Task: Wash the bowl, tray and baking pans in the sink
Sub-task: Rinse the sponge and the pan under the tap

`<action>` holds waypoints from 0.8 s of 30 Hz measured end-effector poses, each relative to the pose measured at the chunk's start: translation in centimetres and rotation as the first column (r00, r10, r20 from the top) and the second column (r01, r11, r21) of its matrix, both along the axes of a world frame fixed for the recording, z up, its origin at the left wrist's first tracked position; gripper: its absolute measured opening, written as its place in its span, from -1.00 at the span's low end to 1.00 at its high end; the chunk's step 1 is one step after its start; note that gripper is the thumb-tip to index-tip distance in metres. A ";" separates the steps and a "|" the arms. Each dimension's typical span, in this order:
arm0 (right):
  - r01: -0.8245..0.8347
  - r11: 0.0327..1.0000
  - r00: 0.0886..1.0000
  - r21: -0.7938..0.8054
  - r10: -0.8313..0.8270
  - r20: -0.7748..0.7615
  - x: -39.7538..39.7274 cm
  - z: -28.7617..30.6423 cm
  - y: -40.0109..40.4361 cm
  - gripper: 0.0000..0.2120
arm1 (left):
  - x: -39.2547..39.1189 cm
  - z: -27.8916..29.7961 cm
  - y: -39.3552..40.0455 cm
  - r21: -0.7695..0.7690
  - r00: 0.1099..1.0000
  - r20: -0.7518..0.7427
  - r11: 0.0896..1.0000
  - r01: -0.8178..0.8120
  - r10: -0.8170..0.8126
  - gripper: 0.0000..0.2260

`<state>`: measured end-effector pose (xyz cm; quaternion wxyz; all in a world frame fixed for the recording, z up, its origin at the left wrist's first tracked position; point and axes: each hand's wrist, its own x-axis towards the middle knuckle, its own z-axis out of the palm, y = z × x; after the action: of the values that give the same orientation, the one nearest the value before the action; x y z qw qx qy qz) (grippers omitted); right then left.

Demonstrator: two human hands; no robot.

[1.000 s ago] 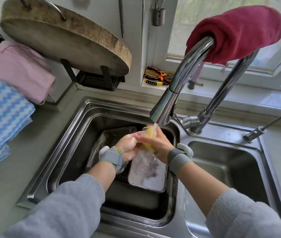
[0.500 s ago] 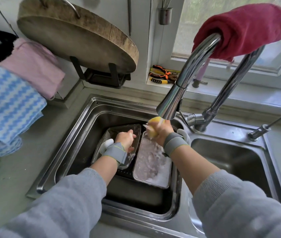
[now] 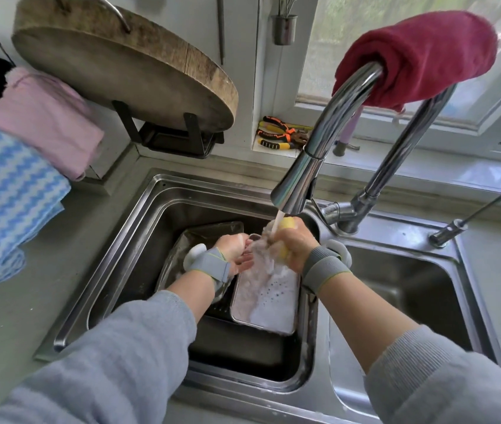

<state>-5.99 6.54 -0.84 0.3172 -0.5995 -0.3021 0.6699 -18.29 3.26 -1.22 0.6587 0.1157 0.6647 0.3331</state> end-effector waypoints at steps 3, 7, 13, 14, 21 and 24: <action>-0.087 0.996 0.996 -0.023 0.087 0.022 1.8 0.8 -0.2 -0.60 | 1.8 0.8 1.0 0.008 0.990 -0.032 0.990 0.138 -0.137 -0.86; -0.146 0.989 0.982 -0.009 0.144 -0.123 0.7 1.5 -0.6 -0.75 | 1.8 0.7 1.7 0.027 0.989 -0.078 0.991 0.128 -0.126 -0.74; -0.088 0.995 0.996 0.051 0.089 -0.013 -1.3 0.6 -0.4 -0.86 | -0.5 -0.1 0.2 0.012 0.996 -0.080 0.999 0.043 -0.042 -0.71; -0.089 0.994 0.996 0.066 0.089 0.004 -1.2 0.6 -0.3 -0.83 | -0.6 -0.3 0.1 0.010 0.995 -0.088 0.999 0.036 -0.035 -0.71; -0.116 0.991 0.973 0.071 0.100 0.206 -2.2 -0.8 0.3 -0.76 | -1.7 -1.9 -1.6 -0.017 0.995 -0.102 1.000 0.009 -0.010 -0.71; -0.067 0.995 0.966 0.073 0.046 0.256 -1.8 -0.6 1.0 -0.65 | -2.1 -2.2 -2.1 -0.015 0.995 -0.100 1.000 0.006 -0.008 -0.70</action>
<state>-7.81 7.57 -1.45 0.2807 -0.6582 -0.3838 0.5837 -20.35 1.16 -3.44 0.6267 0.1297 0.6987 0.3198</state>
